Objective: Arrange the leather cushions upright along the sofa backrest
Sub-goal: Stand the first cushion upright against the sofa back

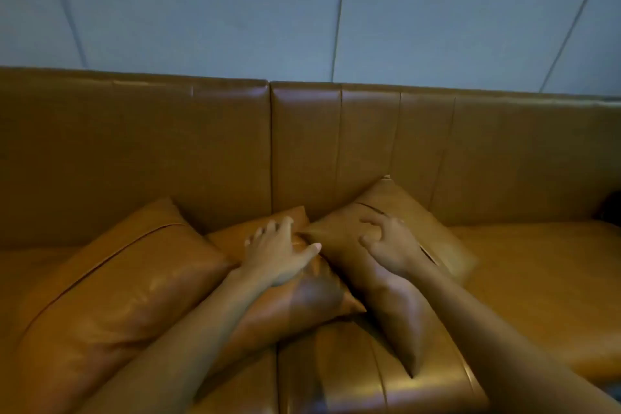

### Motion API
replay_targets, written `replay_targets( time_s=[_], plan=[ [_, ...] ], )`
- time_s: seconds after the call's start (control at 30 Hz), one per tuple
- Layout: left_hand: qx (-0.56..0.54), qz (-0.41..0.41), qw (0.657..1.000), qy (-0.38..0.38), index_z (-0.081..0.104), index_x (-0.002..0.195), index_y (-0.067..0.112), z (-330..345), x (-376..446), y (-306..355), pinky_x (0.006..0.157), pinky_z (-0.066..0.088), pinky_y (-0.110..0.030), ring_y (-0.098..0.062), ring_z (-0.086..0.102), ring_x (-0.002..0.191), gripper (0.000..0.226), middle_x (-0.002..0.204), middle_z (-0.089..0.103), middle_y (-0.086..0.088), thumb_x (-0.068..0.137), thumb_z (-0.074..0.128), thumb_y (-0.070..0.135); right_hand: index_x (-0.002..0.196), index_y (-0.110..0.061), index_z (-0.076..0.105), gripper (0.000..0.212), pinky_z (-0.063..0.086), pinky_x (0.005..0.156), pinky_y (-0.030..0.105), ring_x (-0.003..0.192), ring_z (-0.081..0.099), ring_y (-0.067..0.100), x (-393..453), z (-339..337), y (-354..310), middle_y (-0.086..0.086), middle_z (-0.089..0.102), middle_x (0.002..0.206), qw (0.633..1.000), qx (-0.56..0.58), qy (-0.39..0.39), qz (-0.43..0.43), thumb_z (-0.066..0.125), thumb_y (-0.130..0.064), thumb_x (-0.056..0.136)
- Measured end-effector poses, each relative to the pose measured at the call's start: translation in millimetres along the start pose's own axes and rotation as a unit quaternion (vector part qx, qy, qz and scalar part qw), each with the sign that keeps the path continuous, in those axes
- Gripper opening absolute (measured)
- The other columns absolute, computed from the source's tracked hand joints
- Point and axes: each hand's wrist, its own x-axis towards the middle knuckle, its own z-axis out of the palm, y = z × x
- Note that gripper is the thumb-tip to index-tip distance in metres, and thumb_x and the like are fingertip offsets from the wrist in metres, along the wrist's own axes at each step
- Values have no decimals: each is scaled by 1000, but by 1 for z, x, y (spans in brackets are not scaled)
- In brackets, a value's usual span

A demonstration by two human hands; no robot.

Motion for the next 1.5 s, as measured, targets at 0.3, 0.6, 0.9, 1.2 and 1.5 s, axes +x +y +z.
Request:
replay_targets(
  time_s=[0.3, 0.6, 0.9, 1.2, 1.5],
  plan=[
    [-186, -120, 971, -94, 5, 156, 13, 73, 89, -1, 109, 30, -43, -33, 25, 144, 107, 162, 18, -12, 81, 50, 74, 137, -29, 52, 42, 46, 100, 48, 123, 50, 32, 71, 41, 79, 6, 54, 133, 994, -58, -11, 93, 58, -34, 96],
    [-310, -177, 933, -57, 6, 155, 10, 123, 147, 21, 47, 53, -20, -25, 70, 86, 121, 137, 54, -16, 71, 64, 75, 125, -20, 58, 37, 39, 89, 46, 107, 50, 34, 121, 72, 133, 12, 55, 114, 966, -89, 209, 124, 56, -44, 97],
    [-447, -208, 867, -77, 36, 142, 13, 136, 170, 14, 57, 62, -39, -34, 72, 77, 107, 131, 54, -15, 58, 89, 53, 124, -18, 60, 48, 39, 88, 42, 106, 46, 28, 133, 69, 154, 7, 50, 117, 961, -235, 129, 58, 36, -52, 102],
    [-487, -241, 838, -49, 33, 141, 9, 136, 175, 34, 67, 61, -51, -41, 60, 109, 91, 138, 48, -15, 70, 88, 26, 140, -14, 53, 40, 48, 95, 44, 118, 53, 35, 106, 56, 187, 11, 58, 138, 971, -184, 119, 93, 45, -30, 104],
    [-430, -127, 891, 68, 51, 97, 18, 86, 197, 95, 76, 57, -46, -28, 60, 94, 52, 106, 60, -6, 66, 91, 27, 135, -5, 61, 35, 46, 97, 38, 123, 59, 38, 90, 46, 183, 18, 65, 133, 922, 2, 370, 112, 53, -10, 102]
  ],
)
